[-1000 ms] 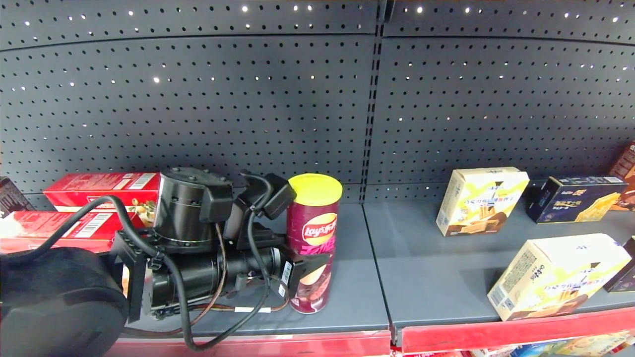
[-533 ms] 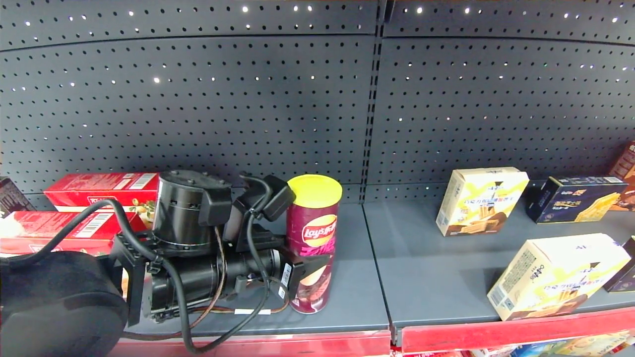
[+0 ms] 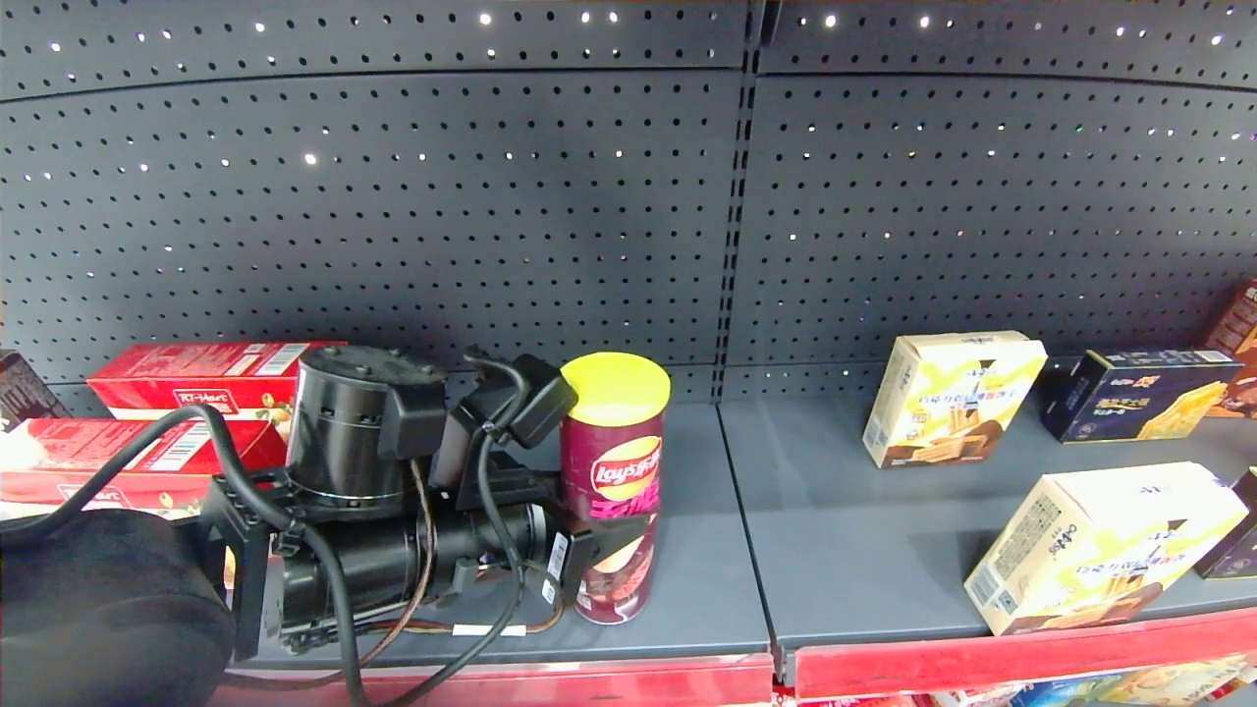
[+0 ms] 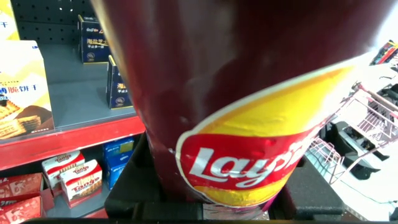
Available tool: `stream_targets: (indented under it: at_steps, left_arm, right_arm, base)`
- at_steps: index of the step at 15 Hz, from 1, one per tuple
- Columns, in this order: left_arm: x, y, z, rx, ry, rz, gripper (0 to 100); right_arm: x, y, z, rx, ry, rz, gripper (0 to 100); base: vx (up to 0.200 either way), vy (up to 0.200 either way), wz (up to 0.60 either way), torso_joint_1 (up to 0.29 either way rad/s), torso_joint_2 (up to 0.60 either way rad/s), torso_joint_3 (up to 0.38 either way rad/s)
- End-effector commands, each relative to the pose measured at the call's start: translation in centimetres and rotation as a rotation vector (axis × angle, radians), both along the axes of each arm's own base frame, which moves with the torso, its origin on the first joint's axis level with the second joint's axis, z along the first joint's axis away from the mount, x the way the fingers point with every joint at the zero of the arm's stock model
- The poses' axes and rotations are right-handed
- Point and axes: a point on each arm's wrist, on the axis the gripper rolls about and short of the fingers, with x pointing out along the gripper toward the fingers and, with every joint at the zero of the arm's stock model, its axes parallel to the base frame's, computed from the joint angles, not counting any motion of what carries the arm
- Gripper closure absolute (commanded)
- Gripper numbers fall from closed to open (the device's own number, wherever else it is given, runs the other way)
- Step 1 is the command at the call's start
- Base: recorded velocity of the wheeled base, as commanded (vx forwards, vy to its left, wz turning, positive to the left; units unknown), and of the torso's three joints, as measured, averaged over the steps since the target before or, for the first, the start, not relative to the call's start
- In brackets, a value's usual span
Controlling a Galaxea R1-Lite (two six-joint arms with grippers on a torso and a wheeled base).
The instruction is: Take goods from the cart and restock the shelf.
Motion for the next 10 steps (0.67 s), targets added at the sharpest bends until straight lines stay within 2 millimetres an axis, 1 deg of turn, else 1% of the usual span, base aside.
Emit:
stream_targets:
  at_steps: [1,7,9,10]
  left_arm:
    - [-0.1,0.1,-0.1,0.002,0.001,-0.001,0]
    - [-0.7,0.5,0.1,0.0,-0.001,-0.002,0]
    - [-0.8,0.9,-0.1,0.014,-0.001,0.004,0]
    - [-0.7,1.8,-0.5,0.057,-0.019,0.009,0]
  right_arm:
    - [0.0,0.0,0.0,0.0,0.003,0.0,100]
    - [0.0,0.0,0.0,0.001,0.002,0.0,100]
    - [0.0,0.0,0.0,0.001,0.0,0.0,100]
    - [0.0,0.0,0.0,0.001,0.0,0.0,100]
  base:
    - [0.0,0.0,0.0,0.0,0.0,0.0]
    - [0.0,0.0,0.0,0.0,0.0,0.0]
    - [0.0,0.0,0.0,0.0,0.0,0.0]
    - [0.0,0.0,0.0,0.0,0.0,0.0]
